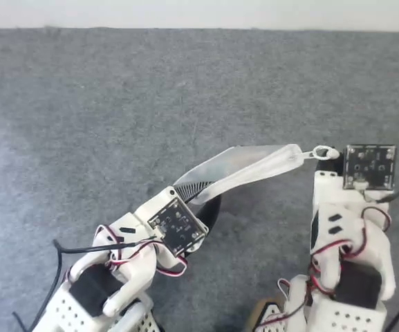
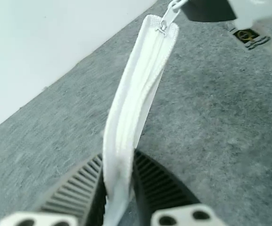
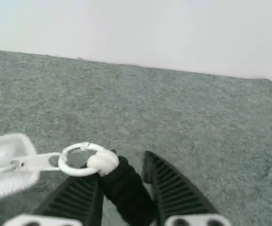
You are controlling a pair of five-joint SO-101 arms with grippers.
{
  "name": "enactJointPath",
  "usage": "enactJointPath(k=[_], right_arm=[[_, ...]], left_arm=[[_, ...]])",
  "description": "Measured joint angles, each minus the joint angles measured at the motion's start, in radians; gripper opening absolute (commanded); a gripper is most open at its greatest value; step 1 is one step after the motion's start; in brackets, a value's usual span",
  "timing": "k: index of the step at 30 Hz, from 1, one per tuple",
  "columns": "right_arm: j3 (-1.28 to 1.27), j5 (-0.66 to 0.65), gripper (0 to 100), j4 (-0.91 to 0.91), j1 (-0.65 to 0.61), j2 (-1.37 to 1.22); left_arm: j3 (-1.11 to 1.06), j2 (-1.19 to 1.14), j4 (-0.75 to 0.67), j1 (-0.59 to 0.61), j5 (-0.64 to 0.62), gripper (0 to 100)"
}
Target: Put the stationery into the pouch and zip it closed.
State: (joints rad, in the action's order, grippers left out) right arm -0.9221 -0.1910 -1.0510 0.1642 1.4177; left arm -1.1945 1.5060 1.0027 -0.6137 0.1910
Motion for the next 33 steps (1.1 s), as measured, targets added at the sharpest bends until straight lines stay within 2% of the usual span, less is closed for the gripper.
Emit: enactJointPath(k=[3, 12, 26, 33], right_arm=[[0.0, 0.002, 24.6, -0.038, -0.029, 0.049], [-0.002, 0.003, 24.8, -0.098, -0.141, 0.118], [-0.061, 0.011, 24.9, -0.098, -0.216, 0.121], [-0.152, 0.011, 24.7, -0.043, -0.222, 0.117]], left_arm=[[0.0, 0.006, 0.012, 0.006, 0.0, 1], [0.002, 0.008, 0.017, 0.048, 0.0, 1], [0.055, -0.002, 0.005, 0.39, 0.031, 1], [0.055, -0.003, -0.057, 0.525, 0.104, 1]])
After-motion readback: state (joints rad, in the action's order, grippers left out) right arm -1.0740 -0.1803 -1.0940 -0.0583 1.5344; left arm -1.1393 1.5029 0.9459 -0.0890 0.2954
